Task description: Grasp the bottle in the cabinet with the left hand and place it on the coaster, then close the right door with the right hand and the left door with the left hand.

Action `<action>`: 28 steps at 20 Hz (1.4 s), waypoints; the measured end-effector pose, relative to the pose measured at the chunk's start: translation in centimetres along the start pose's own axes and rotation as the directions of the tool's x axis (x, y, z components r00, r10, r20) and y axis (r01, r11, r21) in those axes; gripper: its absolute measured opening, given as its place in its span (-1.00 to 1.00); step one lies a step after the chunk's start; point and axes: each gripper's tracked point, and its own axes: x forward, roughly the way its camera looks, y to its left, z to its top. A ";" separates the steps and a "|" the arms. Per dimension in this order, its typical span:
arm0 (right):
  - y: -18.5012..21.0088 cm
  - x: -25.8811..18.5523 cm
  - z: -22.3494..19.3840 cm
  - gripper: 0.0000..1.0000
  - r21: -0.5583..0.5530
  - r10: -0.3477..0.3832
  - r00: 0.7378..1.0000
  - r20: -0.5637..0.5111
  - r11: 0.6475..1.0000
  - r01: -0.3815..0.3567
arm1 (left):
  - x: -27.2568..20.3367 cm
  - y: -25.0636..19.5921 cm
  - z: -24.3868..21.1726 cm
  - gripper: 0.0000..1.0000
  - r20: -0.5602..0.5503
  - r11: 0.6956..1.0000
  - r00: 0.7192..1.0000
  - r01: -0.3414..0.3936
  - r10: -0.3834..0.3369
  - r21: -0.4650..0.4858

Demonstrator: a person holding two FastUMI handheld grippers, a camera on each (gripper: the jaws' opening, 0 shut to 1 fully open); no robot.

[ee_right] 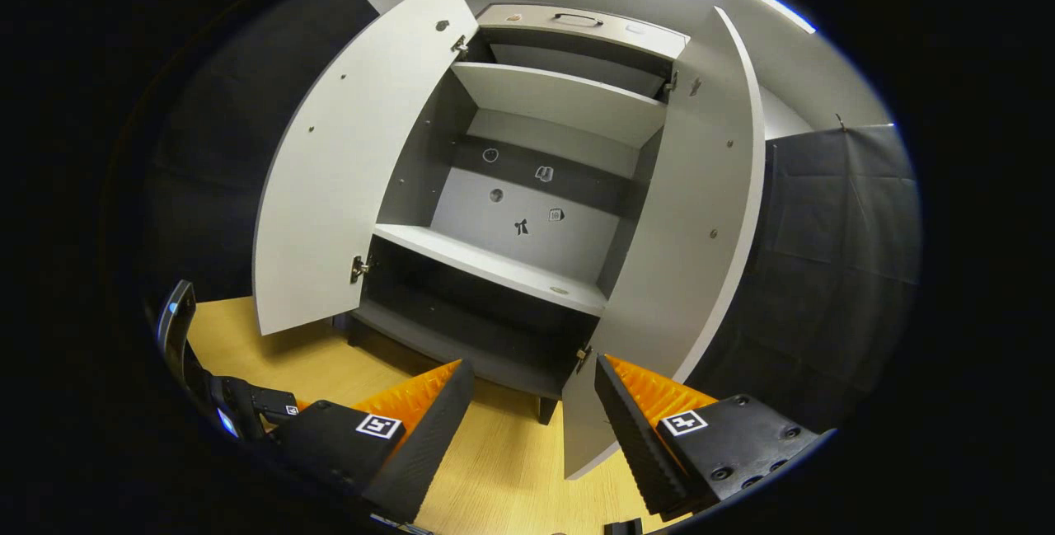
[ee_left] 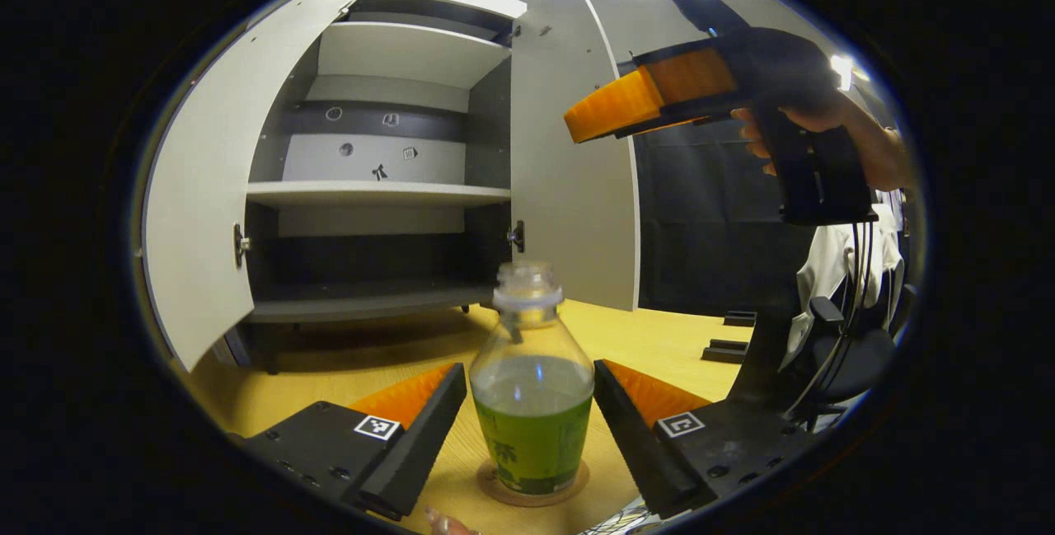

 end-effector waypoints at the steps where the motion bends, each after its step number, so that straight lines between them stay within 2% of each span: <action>1: 0.0 -0.2 1.0 0.96 0.011 -0.008 1.000 0.012 1.000 0.008 | 0.2 0.5 1.4 0.93 0.014 1.000 1.000 0.010 -0.010 0.007; 6: -2.4 -2.0 6.0 0.96 0.048 -0.082 0.995 0.057 0.996 0.079 | 0.9 2.4 9.4 0.92 0.081 0.999 0.996 0.036 -0.036 0.004; 9: -6.5 -3.8 9.1 0.96 0.069 -0.197 0.976 0.098 0.979 0.190 | 0.5 3.7 13.9 0.92 0.088 0.999 0.995 0.034 -0.036 0.025; 12: -11.2 -5.0 9.9 0.95 0.122 -0.305 0.948 0.086 0.948 0.294 | -1.4 5.3 17.4 0.92 0.081 0.999 0.996 0.028 -0.025 -0.033; 15: -15.3 -4.6 9.4 0.95 0.147 -0.353 0.933 0.068 0.929 0.341 | -3.7 9.4 19.9 0.93 0.054 0.998 0.996 -0.066 0.067 -0.019; 16: -16.6 -4.1 9.1 0.89 0.158 -0.357 0.932 0.061 0.926 0.344 | -4.5 11.0 20.5 0.93 0.047 0.993 0.992 -0.116 0.116 -0.003; 18: -18.3 -3.0 9.2 0.96 0.194 -0.347 0.935 0.067 0.924 0.329 | -6.8 13.9 21.7 0.93 0.029 0.976 0.976 -0.215 0.215 0.016; 20: -19.8 -1.6 9.3 0.96 0.217 -0.327 0.942 0.080 0.928 0.304 | -9.2 16.2 23.3 0.94 0.031 0.953 0.953 -0.302 0.302 -0.010; 22: -21.1 -0.3 9.5 0.95 0.220 -0.309 0.947 0.092 0.934 0.283 | -11.7 18.0 24.4 0.92 0.028 0.922 0.923 -0.383 0.385 -0.050; 25: -21.4 1.7 9.6 0.95 0.244 -0.262 0.960 0.096 0.942 0.232 | -15.5 20.4 24.5 0.93 0.010 0.860 0.861 -0.508 0.509 -0.060; 28: -21.8 2.8 9.2 0.92 0.193 -0.241 0.965 0.101 0.956 0.219 | -18.9 22.1 23.4 0.94 -0.029 0.803 0.805 -0.593 0.592 -0.064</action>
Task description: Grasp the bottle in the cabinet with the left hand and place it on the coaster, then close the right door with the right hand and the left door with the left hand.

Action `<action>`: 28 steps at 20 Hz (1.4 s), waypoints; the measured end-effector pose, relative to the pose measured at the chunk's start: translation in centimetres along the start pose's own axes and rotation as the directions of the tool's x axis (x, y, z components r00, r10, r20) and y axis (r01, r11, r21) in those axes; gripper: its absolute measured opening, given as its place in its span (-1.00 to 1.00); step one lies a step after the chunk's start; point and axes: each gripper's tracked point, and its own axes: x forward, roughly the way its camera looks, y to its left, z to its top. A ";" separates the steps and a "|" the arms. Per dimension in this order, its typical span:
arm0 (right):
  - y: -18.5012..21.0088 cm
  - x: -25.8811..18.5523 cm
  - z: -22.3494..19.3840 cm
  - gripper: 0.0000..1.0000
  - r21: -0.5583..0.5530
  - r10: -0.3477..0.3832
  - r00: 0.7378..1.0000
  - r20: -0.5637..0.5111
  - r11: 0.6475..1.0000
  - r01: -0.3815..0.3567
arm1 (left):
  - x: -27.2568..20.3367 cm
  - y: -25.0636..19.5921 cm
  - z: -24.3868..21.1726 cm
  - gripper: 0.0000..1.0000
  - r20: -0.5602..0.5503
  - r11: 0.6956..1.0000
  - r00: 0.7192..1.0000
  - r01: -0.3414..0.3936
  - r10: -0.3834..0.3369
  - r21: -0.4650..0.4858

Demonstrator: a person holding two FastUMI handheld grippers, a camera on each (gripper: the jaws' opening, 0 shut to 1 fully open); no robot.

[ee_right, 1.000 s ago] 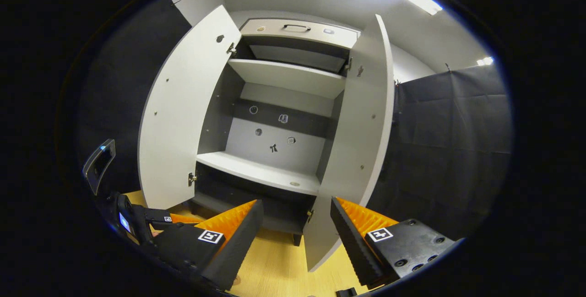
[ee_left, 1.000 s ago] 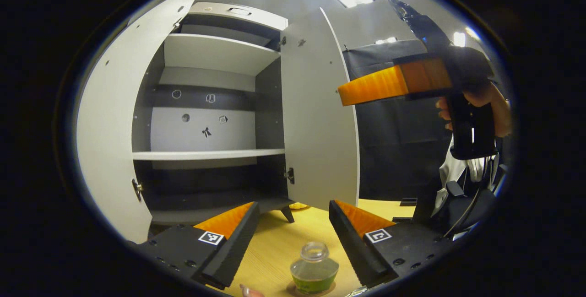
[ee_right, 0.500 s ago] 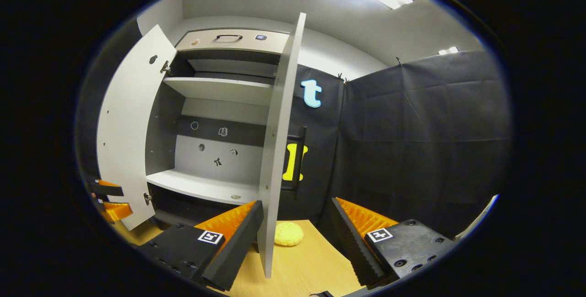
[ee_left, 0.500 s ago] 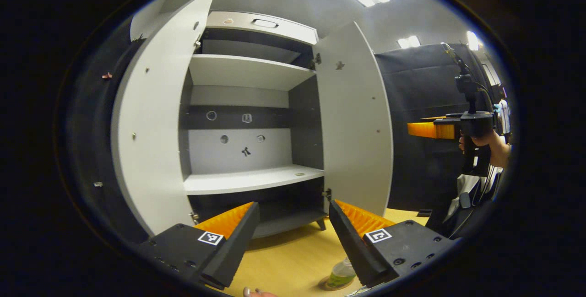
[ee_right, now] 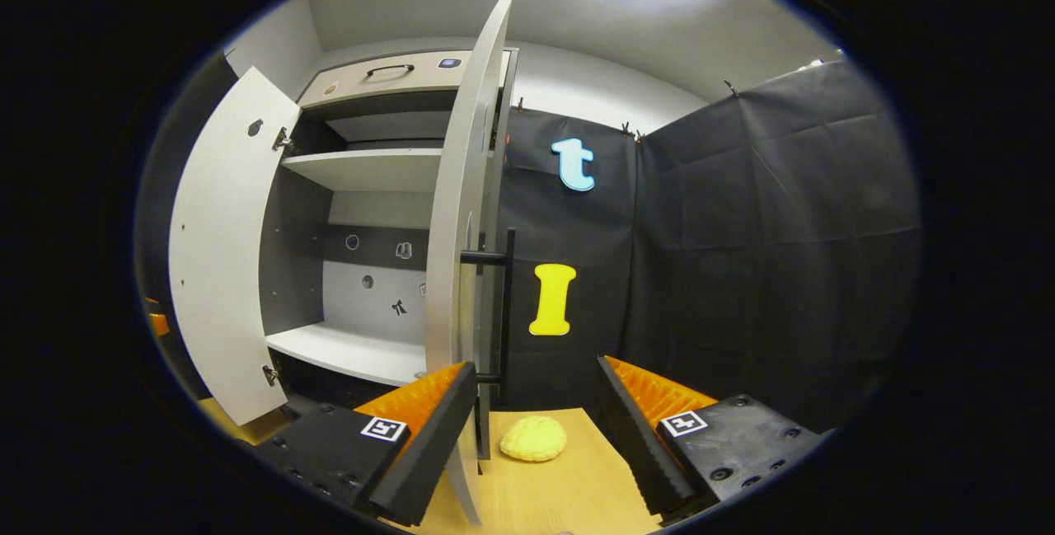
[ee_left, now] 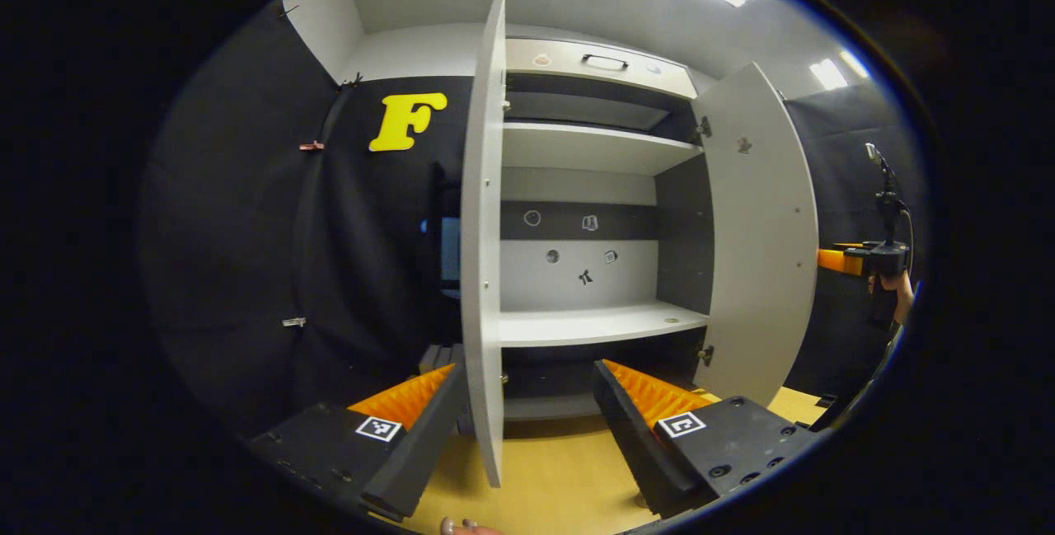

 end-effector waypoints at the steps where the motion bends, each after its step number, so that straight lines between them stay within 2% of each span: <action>1: 0.3 0.1 0.3 0.91 -0.003 0.024 1.000 0.004 1.000 -0.024 | -0.5 1.1 -0.4 0.95 -0.014 0.999 0.999 -0.033 0.033 -0.012; 6: 4.2 0.3 0.2 0.92 0.065 0.164 0.986 -0.009 0.984 -0.163 | -2.6 4.7 -1.3 0.96 -0.040 0.982 0.984 -0.177 0.174 -0.064; 9: 9.0 0.7 0.2 0.91 0.067 0.263 0.965 0.003 0.963 -0.262 | -3.9 5.3 -0.1 0.89 -0.012 0.978 0.979 -0.206 0.206 -0.045; 12: 14.3 1.8 0.2 0.92 0.033 0.373 0.928 0.024 0.927 -0.373 | -5.3 5.8 0.0 0.89 -0.014 0.969 0.971 -0.240 0.239 -0.058; 14: 18.6 2.5 -0.3 0.92 0.033 0.463 0.886 0.014 0.886 -0.463 | -6.3 6.6 -0.1 0.89 -0.011 0.960 0.962 -0.274 0.274 -0.060; 18: 23.6 3.4 0.7 0.96 -0.031 0.524 0.850 0.049 0.851 -0.523 | -8.2 7.6 -0.1 0.89 -0.028 0.947 0.948 -0.319 0.318 -0.034; 23: 21.9 3.2 0.5 0.96 0.010 0.481 0.875 0.051 0.876 -0.482 | -7.3 8.4 0.7 0.90 -0.029 0.958 0.957 -0.288 0.287 -0.019; 26: 19.2 2.2 -0.1 0.96 0.041 0.430 0.902 0.030 0.901 -0.431 | -4.6 9.7 1.9 0.84 -0.019 0.971 0.971 -0.238 0.238 0.020; 28: 17.1 1.3 -0.7 0.95 0.033 0.388 0.921 0.005 0.921 -0.388 | -1.6 9.9 3.0 0.89 -0.007 0.981 0.981 -0.191 0.191 0.023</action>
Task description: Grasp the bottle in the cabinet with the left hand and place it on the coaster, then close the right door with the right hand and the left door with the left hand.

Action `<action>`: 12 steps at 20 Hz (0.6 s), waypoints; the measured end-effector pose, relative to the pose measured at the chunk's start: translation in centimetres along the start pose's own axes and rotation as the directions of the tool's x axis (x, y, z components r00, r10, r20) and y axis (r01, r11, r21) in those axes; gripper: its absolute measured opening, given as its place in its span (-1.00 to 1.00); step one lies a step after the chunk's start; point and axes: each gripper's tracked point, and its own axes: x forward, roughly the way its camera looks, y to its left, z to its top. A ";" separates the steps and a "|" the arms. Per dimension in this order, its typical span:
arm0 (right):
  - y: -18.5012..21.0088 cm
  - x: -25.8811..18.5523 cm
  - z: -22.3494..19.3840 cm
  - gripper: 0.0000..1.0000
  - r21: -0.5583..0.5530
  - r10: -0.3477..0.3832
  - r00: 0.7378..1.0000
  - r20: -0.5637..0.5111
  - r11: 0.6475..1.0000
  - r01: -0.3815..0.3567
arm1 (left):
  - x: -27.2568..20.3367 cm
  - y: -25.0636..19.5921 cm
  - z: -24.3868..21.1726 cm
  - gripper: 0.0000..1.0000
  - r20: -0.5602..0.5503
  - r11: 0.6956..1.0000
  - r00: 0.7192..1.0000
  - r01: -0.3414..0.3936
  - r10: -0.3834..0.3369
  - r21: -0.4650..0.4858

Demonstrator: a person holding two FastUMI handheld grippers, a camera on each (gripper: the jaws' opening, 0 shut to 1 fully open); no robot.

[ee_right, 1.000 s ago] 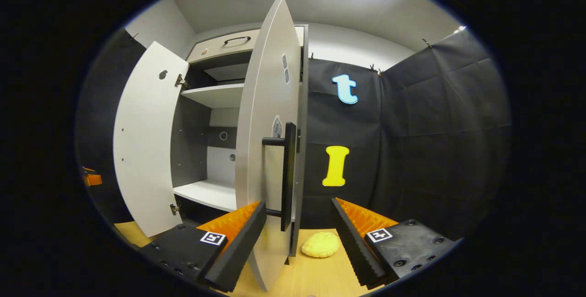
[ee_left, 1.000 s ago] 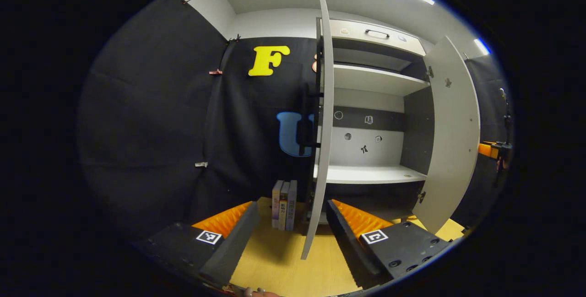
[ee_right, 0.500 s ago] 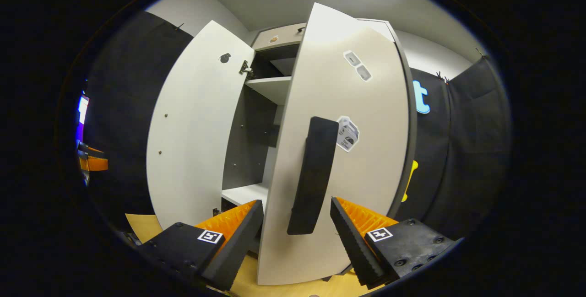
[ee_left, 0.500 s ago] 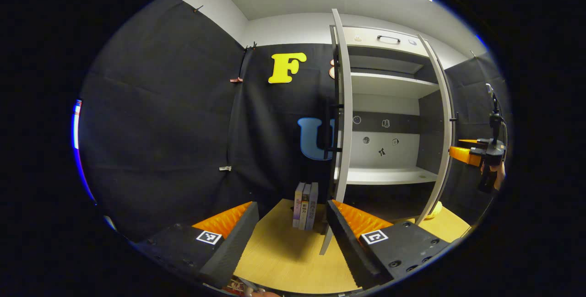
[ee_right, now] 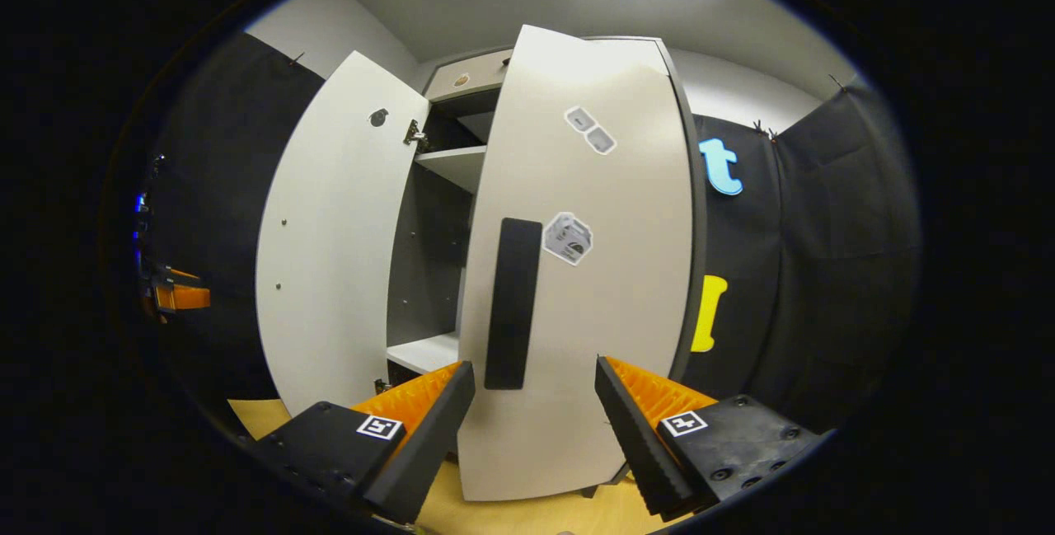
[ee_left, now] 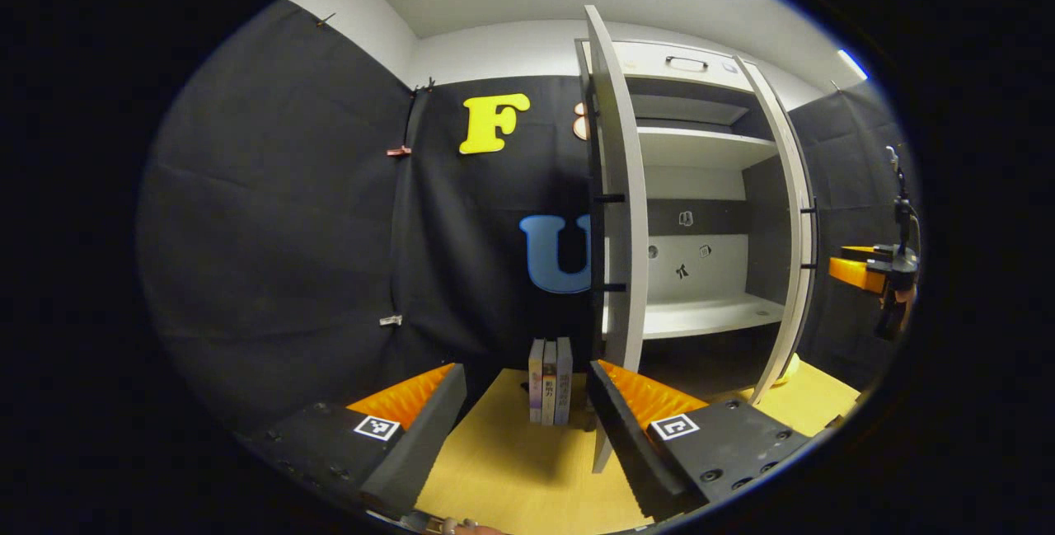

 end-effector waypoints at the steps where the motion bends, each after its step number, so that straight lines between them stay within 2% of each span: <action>1: -0.7 -0.8 -0.1 0.95 -0.005 -0.024 1.000 -0.008 1.000 0.024 | 1.2 -0.3 0.5 0.89 0.003 1.000 1.000 0.030 -0.030 -0.003; 7: -4.3 -5.4 -0.7 0.95 -0.020 -0.179 0.983 -0.048 0.984 0.178 | 7.1 -3.8 2.4 0.89 0.051 0.984 0.983 0.176 -0.175 -0.018; 8: -4.9 -6.0 -0.7 0.95 -0.023 -0.197 0.979 -0.051 0.980 0.196 | 7.7 -3.6 2.2 0.89 0.050 0.985 0.984 0.173 -0.173 -0.003; 10: -5.3 -6.5 -0.7 0.95 -0.027 -0.221 0.974 -0.056 0.975 0.220 | 7.9 -3.6 2.2 0.85 0.058 0.980 0.978 0.199 -0.198 -0.003; 12: -5.4 -6.4 -1.2 0.95 -0.029 -0.226 0.971 -0.073 0.974 0.224 | 7.9 -4.3 2.1 0.84 0.054 0.969 0.969 0.243 -0.241 -0.044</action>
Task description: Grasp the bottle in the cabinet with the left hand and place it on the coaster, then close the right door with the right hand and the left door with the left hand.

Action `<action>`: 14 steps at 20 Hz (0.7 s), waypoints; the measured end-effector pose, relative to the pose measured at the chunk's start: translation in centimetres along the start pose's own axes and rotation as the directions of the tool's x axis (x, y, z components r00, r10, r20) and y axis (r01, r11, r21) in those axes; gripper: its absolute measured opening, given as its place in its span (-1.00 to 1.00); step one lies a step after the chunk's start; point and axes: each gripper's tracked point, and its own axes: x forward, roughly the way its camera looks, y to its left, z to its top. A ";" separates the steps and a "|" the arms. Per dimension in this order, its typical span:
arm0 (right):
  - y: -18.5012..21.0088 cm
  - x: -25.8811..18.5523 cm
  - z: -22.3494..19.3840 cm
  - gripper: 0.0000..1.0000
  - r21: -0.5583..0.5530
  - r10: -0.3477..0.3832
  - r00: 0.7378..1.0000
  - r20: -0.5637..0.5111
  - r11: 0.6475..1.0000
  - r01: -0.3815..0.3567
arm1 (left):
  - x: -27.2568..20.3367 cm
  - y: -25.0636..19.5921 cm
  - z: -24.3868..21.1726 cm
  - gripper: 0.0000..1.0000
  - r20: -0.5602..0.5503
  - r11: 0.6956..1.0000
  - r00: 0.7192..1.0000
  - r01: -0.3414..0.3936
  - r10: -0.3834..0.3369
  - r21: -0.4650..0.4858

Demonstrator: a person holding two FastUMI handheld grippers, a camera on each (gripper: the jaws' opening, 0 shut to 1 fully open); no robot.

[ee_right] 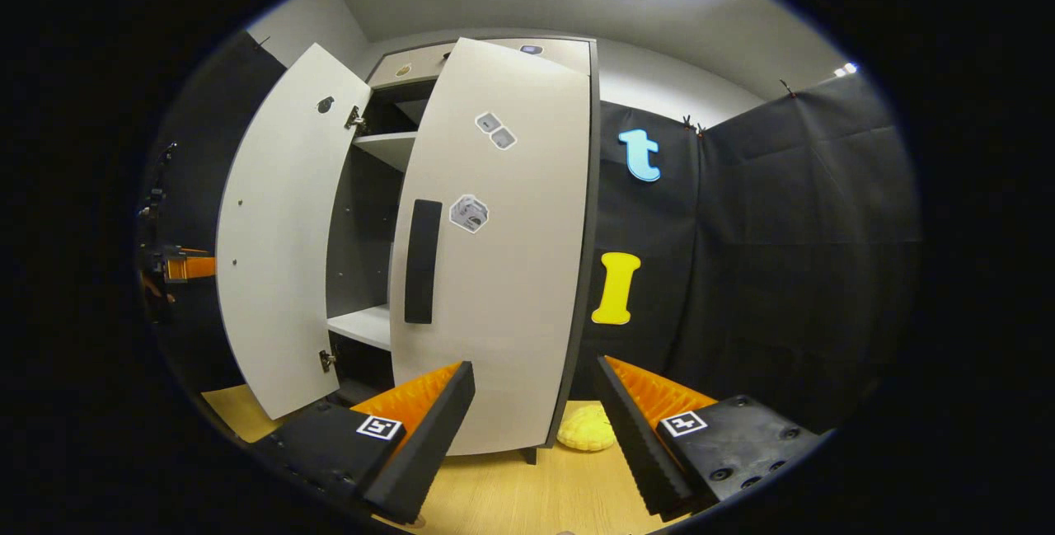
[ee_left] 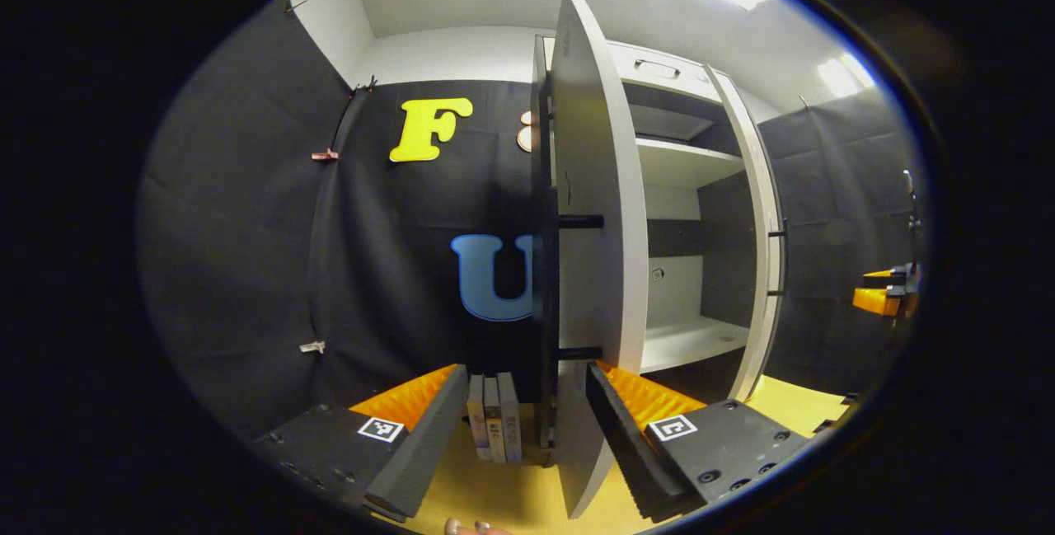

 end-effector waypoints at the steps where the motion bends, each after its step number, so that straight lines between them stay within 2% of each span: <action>1: 0.2 0.1 0.0 0.96 -0.001 0.003 1.000 -0.003 1.000 -0.003 | 0.1 -0.5 0.0 0.84 -0.001 1.000 1.000 0.018 -0.018 -0.010; 5: 0.7 0.9 -0.4 0.95 -0.011 0.032 0.999 -0.003 0.999 -0.032 | 0.4 -2.9 0.4 0.84 0.001 0.998 0.998 0.060 -0.060 0.034; 9: 0.2 2.0 -0.9 0.96 -0.015 0.040 0.999 -0.017 0.999 -0.040 | 1.4 -6.3 0.2 0.84 0.003 0.993 0.993 0.120 -0.120 0.019; 14: -2.0 2.9 -1.3 0.95 0.007 0.012 1.000 -0.024 1.000 -0.012 | 3.7 -9.6 0.2 0.84 0.013 0.987 0.987 0.161 -0.162 0.024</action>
